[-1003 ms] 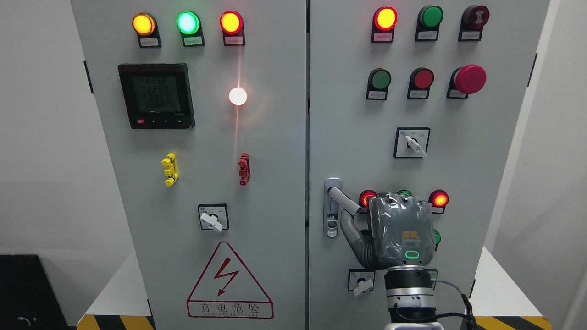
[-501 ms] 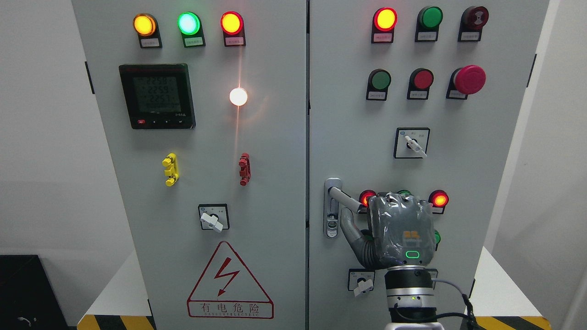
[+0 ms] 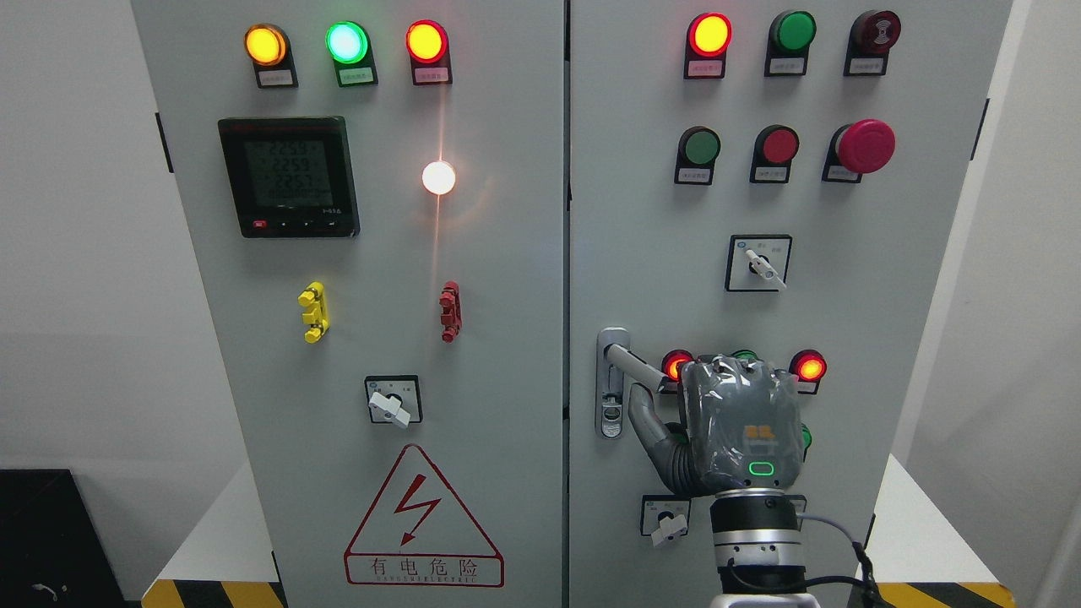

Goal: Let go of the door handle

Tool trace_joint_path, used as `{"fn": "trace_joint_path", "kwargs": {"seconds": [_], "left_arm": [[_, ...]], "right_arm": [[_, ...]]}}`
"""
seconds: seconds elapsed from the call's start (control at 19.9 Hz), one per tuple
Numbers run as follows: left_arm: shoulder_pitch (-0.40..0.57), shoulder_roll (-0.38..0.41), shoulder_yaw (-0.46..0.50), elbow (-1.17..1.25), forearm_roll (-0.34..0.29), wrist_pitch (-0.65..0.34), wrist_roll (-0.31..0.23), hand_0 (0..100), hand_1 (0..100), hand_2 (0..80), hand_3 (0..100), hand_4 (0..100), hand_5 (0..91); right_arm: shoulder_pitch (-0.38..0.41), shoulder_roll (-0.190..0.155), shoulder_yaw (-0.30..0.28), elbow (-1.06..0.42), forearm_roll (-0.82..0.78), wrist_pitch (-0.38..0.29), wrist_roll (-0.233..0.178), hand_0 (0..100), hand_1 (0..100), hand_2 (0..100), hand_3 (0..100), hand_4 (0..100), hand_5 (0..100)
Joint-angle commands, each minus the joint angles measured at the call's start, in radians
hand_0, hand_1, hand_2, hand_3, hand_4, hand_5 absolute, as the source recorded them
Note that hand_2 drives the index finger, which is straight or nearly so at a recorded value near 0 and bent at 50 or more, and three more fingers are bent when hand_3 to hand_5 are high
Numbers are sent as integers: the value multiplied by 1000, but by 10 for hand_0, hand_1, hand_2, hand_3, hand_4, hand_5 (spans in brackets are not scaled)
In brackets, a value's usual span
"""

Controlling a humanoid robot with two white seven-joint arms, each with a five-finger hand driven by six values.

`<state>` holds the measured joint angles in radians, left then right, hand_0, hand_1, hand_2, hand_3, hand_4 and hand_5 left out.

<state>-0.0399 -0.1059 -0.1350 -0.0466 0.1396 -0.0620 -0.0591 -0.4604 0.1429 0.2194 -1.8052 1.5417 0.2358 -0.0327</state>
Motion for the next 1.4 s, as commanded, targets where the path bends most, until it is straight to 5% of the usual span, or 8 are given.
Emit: {"fn": "trace_joint_path", "kwargs": {"seconds": [0.0, 1.35], "left_arm": [[0, 0, 0, 1, 0, -1, -1, 120, 556, 0, 0, 0, 0], [0, 0, 0, -1, 0, -1, -1, 120, 556, 0, 0, 0, 0]], "right_arm": [[-3, 0, -8, 0, 0, 0, 0, 501, 350, 1000, 1000, 1000, 1000], [-12, -2, -23, -14, 0, -3, 2, 502, 350, 1000, 1000, 1000, 1000]]}}
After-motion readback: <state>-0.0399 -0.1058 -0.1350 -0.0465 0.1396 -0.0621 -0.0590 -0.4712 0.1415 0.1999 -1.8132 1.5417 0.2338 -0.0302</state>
